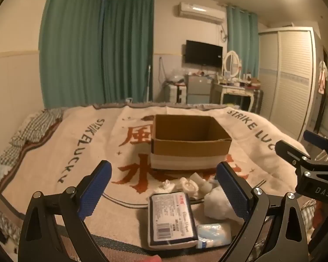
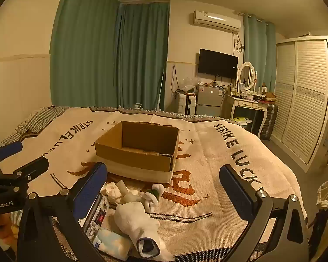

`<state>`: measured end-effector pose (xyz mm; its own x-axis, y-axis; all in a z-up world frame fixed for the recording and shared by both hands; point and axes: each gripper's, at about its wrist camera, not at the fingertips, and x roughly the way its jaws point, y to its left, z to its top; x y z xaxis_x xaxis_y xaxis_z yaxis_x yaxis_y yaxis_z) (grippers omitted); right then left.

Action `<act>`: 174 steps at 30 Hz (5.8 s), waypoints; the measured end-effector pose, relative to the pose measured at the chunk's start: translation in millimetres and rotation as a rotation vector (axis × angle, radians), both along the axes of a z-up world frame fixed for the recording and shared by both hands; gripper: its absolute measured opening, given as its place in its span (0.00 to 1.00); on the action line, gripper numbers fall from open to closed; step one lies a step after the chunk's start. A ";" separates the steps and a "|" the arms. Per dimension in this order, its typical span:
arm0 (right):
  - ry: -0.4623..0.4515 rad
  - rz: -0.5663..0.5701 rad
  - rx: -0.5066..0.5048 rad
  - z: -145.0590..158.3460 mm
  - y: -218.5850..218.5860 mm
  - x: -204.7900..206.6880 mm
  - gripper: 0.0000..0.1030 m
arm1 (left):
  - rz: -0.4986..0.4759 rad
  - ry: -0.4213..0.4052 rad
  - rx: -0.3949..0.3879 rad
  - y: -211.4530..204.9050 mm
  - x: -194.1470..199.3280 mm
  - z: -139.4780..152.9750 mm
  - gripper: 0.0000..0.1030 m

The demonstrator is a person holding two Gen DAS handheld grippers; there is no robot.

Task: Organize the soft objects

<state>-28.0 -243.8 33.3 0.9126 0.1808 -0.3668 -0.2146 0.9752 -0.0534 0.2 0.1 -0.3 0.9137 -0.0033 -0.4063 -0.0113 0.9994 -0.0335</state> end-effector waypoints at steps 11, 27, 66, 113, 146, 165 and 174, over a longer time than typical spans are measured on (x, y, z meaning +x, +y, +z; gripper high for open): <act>-0.002 -0.001 0.006 -2.1 -2.2 1.4 1.00 | 0.019 0.009 0.011 -6.7 -4.2 -2.5 0.95; 0.010 -0.003 0.002 -8.3 -4.0 -1.4 1.00 | 0.024 0.022 0.008 -2.9 0.7 -9.6 0.95; 0.021 -0.011 0.005 -8.4 -5.4 -1.7 1.00 | 0.021 0.032 0.002 -3.0 0.6 -9.5 0.95; 0.228 0.019 -0.080 -69.5 -1.6 26.2 1.00 | -0.036 0.407 0.011 -27.0 45.5 -111.5 0.93; 0.520 0.235 -0.148 -157.1 68.1 93.4 0.62 | -0.062 0.455 -0.033 7.3 67.3 -118.2 0.76; 0.271 0.209 -0.081 -29.0 41.4 56.5 0.51 | -0.124 0.248 0.027 -15.9 55.3 -15.2 0.76; 0.166 0.199 0.043 51.9 36.4 126.6 0.51 | -0.123 0.173 -0.005 -7.4 136.1 32.8 0.76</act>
